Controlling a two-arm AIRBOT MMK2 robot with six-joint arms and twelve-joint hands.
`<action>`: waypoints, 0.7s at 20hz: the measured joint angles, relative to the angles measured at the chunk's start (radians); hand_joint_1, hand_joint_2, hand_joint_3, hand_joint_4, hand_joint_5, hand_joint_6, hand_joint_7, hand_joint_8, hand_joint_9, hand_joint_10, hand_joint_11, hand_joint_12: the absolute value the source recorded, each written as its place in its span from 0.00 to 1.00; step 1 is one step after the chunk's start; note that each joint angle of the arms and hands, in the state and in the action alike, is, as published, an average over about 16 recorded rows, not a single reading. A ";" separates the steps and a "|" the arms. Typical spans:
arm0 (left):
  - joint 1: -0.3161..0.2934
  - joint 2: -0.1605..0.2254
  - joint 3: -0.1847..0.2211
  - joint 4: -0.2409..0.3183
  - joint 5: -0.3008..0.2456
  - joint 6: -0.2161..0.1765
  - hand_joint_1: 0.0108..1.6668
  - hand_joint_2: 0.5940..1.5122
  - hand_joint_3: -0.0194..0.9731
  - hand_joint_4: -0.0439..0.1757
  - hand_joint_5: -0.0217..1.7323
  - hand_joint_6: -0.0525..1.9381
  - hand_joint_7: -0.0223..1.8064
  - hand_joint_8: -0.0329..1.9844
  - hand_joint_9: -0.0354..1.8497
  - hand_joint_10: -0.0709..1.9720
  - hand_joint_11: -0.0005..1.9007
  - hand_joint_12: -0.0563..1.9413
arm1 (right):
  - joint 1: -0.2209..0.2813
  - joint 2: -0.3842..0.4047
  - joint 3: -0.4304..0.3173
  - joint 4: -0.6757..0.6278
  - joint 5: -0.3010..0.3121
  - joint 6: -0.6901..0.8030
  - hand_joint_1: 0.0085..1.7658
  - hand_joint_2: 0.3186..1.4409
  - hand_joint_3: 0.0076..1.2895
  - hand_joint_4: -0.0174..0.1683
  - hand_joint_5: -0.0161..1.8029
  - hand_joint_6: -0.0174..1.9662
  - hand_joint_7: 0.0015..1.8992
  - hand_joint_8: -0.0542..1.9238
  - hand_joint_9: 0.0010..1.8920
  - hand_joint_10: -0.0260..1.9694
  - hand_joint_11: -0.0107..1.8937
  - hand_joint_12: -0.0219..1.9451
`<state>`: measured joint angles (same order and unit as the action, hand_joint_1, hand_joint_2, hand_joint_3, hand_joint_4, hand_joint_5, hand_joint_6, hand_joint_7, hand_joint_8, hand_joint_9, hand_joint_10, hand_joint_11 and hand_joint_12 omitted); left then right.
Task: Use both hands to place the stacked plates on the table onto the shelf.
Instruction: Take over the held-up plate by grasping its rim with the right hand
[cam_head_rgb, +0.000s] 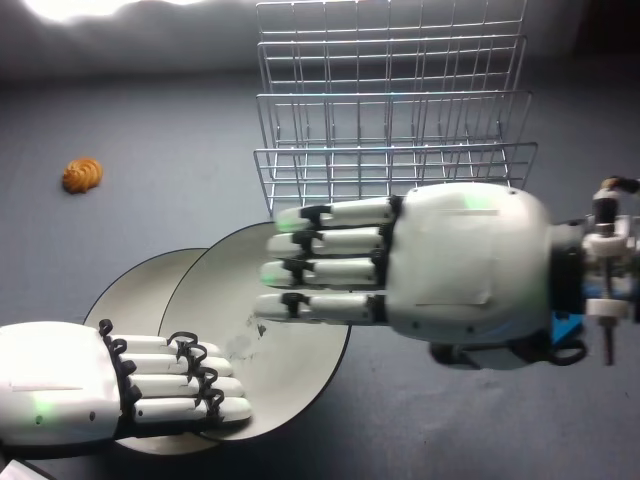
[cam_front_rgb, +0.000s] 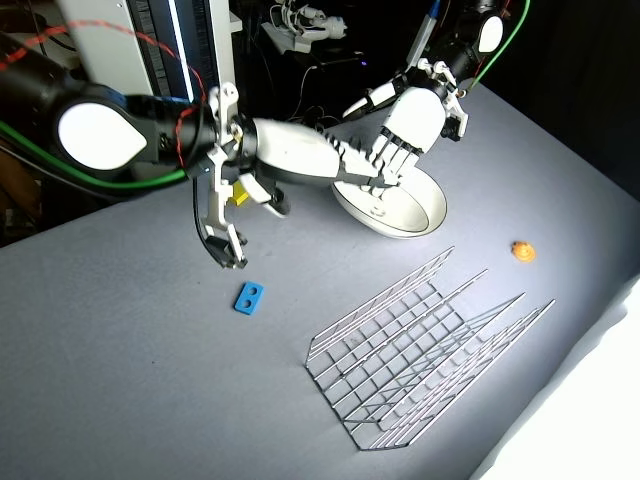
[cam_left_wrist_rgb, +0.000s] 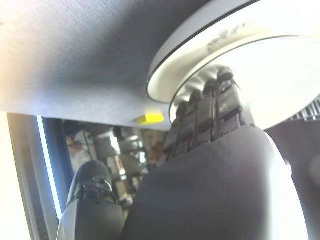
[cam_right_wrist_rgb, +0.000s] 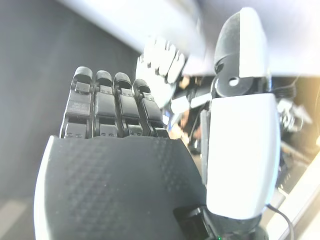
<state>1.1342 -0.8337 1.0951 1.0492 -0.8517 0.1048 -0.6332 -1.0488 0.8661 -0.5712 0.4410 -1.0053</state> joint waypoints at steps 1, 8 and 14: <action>0.000 0.000 -0.002 -0.002 0.001 0.000 0.00 0.54 0.03 0.16 0.01 0.01 0.00 0.01 0.01 0.02 0.01 0.03 | -0.002 -0.019 0.011 0.007 -0.005 -0.014 0.63 0.55 0.01 0.12 0.02 0.02 0.01 0.03 0.01 0.02 0.02 0.01; 0.001 0.000 -0.006 -0.009 0.004 0.000 0.00 0.54 0.03 0.16 0.01 0.01 0.00 0.01 0.01 0.02 0.01 0.02 | 0.001 -0.152 0.095 0.060 -0.031 -0.099 0.66 0.55 0.01 0.12 0.02 0.02 0.01 0.03 0.01 0.02 0.02 0.01; 0.003 -0.001 -0.006 -0.013 0.003 0.000 0.00 0.54 0.03 0.16 0.01 0.01 0.00 0.01 0.01 0.02 0.01 0.03 | 0.013 -0.251 0.172 0.077 -0.045 -0.143 0.64 0.56 0.01 0.12 0.02 0.02 0.01 0.03 0.01 0.02 0.02 0.05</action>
<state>1.1368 -0.8344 1.0896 1.0367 -0.8492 0.1047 -0.6200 -1.2994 1.0379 -0.4946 0.3964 -1.1478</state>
